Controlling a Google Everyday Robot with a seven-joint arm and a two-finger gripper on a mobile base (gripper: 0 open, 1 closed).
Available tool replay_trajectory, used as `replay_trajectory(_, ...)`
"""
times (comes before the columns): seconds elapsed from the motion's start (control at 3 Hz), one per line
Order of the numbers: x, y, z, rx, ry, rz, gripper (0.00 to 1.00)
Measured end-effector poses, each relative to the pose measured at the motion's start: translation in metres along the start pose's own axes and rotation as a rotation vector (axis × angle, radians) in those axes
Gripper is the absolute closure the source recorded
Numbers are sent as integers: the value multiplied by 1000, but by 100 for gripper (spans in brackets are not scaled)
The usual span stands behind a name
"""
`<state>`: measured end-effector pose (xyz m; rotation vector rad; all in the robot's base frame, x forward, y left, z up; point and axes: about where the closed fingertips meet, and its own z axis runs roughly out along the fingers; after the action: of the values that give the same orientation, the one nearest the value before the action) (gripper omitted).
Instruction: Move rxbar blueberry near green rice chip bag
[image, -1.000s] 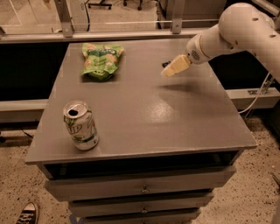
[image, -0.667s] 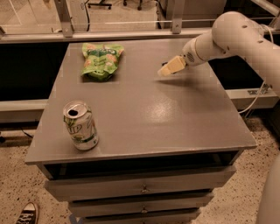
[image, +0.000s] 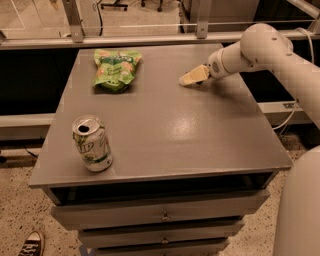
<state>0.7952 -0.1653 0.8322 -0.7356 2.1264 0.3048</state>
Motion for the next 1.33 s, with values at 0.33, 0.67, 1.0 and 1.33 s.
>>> replay_trajectory(0.33,0,-5,4,-24,-22,36,39)
replay_trajectory(0.67,-2,-5,3,-29,-28,40,62)
replay_trajectory(1.0,-3,-6,2,-29,-28,40,85)
replay_trajectory(1.33,-4,-6,1,-29,-28,39,100)
